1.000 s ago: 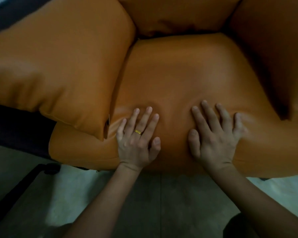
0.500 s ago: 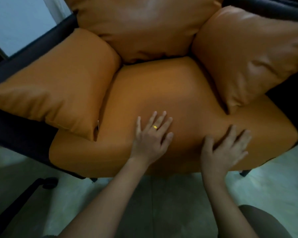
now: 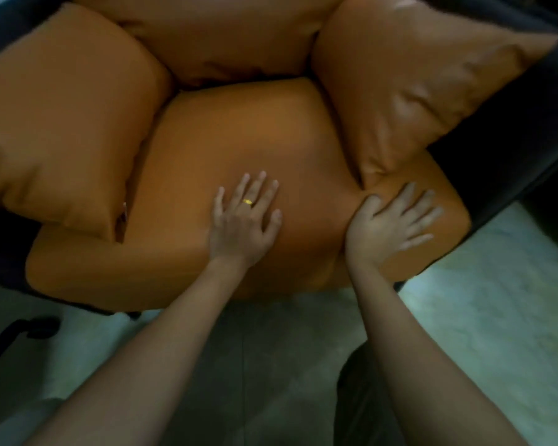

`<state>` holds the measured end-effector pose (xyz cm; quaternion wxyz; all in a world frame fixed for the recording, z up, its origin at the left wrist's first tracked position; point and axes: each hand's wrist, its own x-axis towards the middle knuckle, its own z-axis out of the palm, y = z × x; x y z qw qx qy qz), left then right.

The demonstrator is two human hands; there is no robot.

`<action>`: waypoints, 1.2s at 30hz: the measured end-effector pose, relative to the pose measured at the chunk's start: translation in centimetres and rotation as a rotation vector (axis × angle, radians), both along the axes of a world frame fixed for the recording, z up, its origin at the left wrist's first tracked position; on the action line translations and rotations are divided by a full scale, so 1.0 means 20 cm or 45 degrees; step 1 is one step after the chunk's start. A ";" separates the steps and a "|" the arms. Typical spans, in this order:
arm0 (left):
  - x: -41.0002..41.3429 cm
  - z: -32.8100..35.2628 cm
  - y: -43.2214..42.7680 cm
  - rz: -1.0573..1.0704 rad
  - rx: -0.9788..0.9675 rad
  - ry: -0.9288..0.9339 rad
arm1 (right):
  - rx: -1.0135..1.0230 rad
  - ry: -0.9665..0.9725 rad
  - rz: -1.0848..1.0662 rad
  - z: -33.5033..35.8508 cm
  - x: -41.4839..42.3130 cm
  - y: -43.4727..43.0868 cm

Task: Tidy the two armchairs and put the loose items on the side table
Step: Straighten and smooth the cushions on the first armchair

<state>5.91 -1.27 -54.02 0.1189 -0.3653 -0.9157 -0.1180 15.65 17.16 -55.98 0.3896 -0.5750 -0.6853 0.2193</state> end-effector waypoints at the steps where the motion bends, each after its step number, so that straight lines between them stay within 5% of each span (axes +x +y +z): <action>1: 0.00 0.00 0.00 0.007 -0.015 0.004 | -0.030 0.017 0.069 0.02 0.03 0.00; 6: 0.06 -0.02 0.07 -0.071 -0.097 0.068 | -0.102 0.087 0.267 0.01 0.16 0.07; 12: 0.09 -0.04 0.16 -0.167 -0.073 0.191 | 0.293 -0.155 0.400 -0.08 0.21 0.29; 22: 0.09 -0.20 0.24 -0.093 0.203 0.447 | 0.694 0.054 0.267 -0.24 0.13 0.37; 30: 0.10 -0.18 0.23 -0.110 0.246 0.365 | 0.576 -0.104 0.327 -0.19 0.17 0.35; 36: 0.15 -0.02 0.17 -0.112 -0.035 -0.016 | 0.048 -0.385 0.435 0.04 0.25 0.13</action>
